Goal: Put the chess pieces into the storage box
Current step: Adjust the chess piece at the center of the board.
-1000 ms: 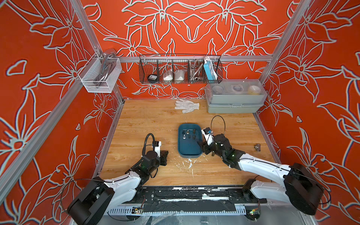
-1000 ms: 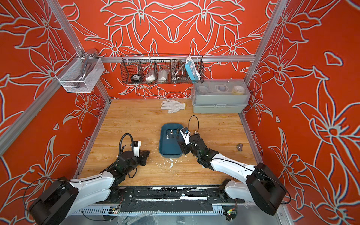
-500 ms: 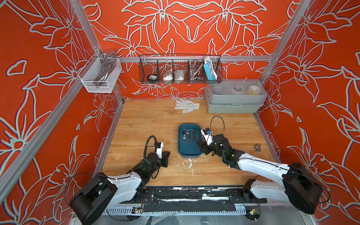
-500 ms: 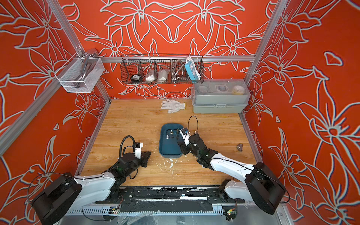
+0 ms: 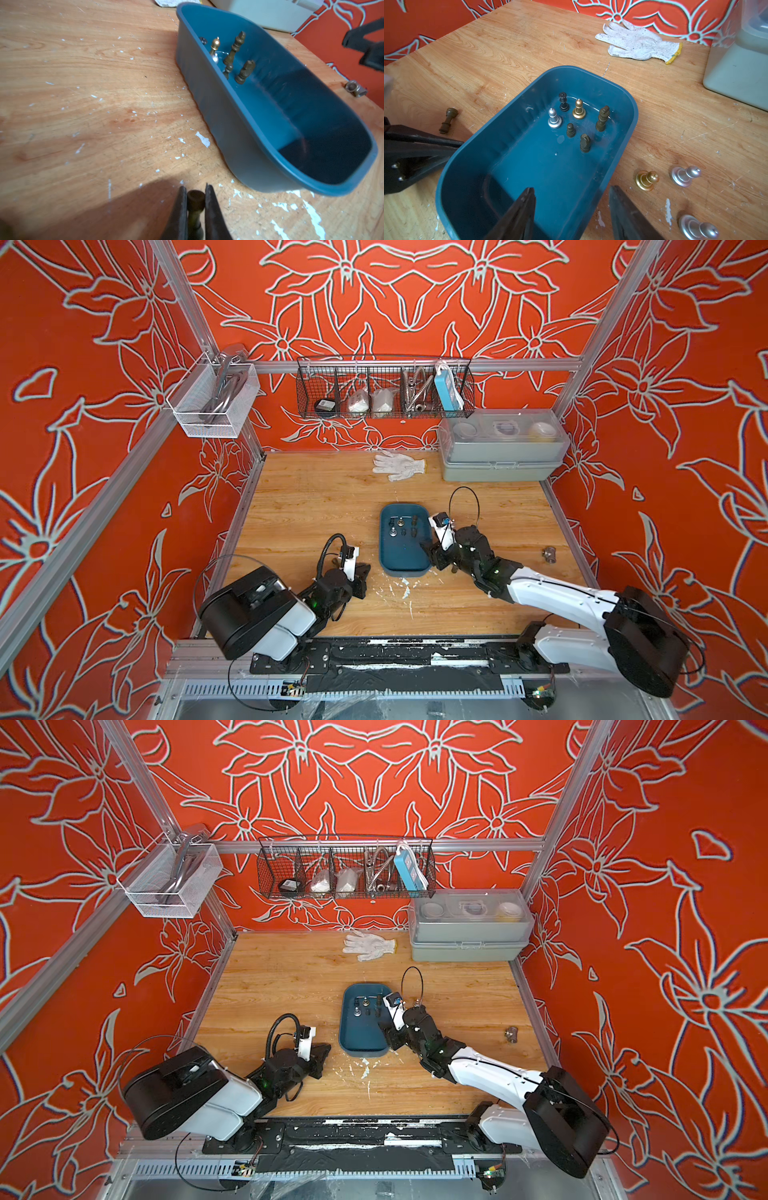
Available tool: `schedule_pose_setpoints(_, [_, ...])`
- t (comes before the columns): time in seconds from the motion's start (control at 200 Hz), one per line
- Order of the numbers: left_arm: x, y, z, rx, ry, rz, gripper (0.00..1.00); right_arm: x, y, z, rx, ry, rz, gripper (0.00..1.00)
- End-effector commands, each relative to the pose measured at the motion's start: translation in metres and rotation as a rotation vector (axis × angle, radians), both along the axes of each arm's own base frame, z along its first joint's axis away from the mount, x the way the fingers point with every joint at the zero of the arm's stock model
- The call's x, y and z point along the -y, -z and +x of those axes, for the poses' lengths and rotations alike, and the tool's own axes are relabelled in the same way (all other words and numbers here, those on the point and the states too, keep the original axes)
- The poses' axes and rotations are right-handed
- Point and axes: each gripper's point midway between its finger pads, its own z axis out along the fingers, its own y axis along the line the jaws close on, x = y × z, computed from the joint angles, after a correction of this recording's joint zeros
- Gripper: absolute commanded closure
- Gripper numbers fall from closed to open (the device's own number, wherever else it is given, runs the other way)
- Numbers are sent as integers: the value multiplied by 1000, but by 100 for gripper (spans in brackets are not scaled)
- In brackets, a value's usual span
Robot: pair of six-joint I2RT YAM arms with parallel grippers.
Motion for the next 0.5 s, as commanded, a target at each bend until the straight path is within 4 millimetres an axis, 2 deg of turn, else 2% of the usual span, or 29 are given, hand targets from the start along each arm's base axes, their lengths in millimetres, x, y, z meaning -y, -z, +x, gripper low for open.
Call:
schedule_pose_setpoints(0.0, [-4, -11, -1, 84, -26, -10, 95, -4, -16, 2, 33, -3, 23, 39])
schedule_pose_setpoints(0.305, [-4, -11, -3, 104, -49, 17, 94, -4, -17, 2, 37, -4, 27, 39])
schedule_pose_setpoints(0.495, [-3, -11, -3, 105, -43, 17, 85, -3, -16, 1, 36, -2, 23, 39])
